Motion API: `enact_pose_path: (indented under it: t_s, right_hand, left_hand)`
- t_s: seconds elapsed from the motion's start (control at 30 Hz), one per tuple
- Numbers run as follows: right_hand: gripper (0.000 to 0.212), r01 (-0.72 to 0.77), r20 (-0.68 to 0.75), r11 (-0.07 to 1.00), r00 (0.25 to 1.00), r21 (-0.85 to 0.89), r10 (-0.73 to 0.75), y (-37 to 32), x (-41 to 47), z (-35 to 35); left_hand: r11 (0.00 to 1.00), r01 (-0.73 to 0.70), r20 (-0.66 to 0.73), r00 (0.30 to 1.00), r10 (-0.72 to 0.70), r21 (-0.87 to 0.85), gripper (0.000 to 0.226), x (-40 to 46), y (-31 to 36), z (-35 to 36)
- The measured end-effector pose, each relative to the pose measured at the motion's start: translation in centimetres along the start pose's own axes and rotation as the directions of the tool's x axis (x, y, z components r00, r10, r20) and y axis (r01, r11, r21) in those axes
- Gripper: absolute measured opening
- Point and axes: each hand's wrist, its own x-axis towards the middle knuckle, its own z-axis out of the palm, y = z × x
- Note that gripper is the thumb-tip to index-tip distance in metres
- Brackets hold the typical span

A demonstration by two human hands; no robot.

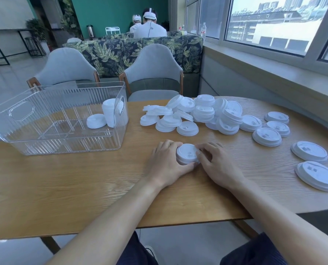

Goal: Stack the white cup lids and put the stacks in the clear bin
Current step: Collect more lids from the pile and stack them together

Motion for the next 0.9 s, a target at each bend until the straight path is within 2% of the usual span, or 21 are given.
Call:
enact_pose_path:
  t_s: [0.2,0.53,0.67,0.9]
  right_hand:
    - [0.031,-0.032,-0.002,0.998,0.999,0.055,0.033,-0.5,-0.3,-0.2]
    - [0.031,-0.107,0.001,0.993,0.994,0.051,0.107,-0.2,0.9,0.0]
    - [0.031,-0.118,-0.005,0.992,0.993,0.035,0.118,0.3,2.2,0.4]
    - [0.039,-0.188,-0.022,0.981,0.982,-0.055,0.187,1.1,5.4,1.1]
  left_hand:
    - [1.000,0.005,0.009,1.000,-0.005,-0.009,0.075,-0.1,-0.1,-0.1]
    - [0.983,0.079,0.033,0.997,-0.074,-0.165,0.079,1.3,-3.2,-1.9]
    - [0.986,0.065,0.053,0.997,-0.057,-0.151,0.084,2.0,-4.2,-2.4]
    - [0.996,0.008,0.071,0.997,-0.002,-0.084,0.077,3.4,-4.9,-2.1]
